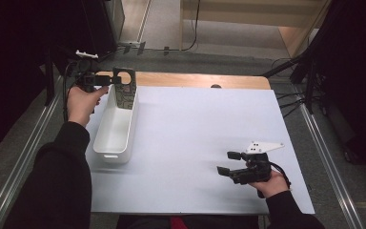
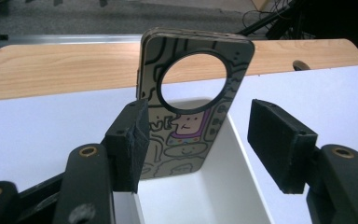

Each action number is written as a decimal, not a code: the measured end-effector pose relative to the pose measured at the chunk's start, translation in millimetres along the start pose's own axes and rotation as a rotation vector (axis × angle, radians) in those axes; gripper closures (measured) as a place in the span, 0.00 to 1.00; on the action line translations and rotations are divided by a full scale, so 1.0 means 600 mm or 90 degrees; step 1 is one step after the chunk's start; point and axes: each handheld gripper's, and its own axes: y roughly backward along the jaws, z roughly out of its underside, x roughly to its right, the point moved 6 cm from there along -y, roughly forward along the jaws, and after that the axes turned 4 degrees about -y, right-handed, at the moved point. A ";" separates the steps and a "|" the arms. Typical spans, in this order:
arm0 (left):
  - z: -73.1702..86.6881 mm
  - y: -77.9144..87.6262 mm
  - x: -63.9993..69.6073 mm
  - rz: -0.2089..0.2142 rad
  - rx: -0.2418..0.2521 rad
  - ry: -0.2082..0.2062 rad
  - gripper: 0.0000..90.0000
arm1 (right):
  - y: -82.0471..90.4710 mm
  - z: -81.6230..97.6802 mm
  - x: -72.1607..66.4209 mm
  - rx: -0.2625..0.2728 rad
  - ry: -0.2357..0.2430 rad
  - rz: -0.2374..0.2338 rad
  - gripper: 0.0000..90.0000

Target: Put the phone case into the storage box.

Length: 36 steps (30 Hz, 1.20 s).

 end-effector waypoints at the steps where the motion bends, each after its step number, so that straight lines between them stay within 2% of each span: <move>1: 0.000 0.002 0.001 0.007 0.001 0.001 0.43 | 0.001 -0.001 0.000 0.001 0.000 0.001 0.24; 6: 0.003 0.012 0.009 0.029 -0.007 -0.007 0.43 | -0.002 -0.002 0.000 0.000 0.002 -0.001 0.24; 11: 0.006 0.017 0.021 0.063 -0.010 -0.016 0.41 | -0.003 -0.003 0.000 -0.001 0.004 -0.001 0.24; 15: 0.009 0.021 0.032 0.086 -0.004 -0.054 0.41 | -0.004 -0.004 0.000 -0.001 0.004 -0.003 0.24; 17: 0.010 0.022 0.037 0.103 -0.002 -0.061 0.40 | -0.005 -0.005 0.000 -0.002 0.006 -0.004 0.24; 22: 0.015 0.030 0.052 0.121 0.002 -0.088 0.40 | -0.006 -0.007 -0.001 0.000 0.007 -0.005 0.24; 27: 0.018 0.041 0.064 0.152 0.007 -0.103 0.40 | -0.006 -0.010 -0.003 0.002 0.011 -0.004 0.24; 36: 0.031 0.057 0.094 0.181 0.005 -0.146 0.40 | -0.009 -0.009 -0.004 -0.009 0.011 -0.001 0.24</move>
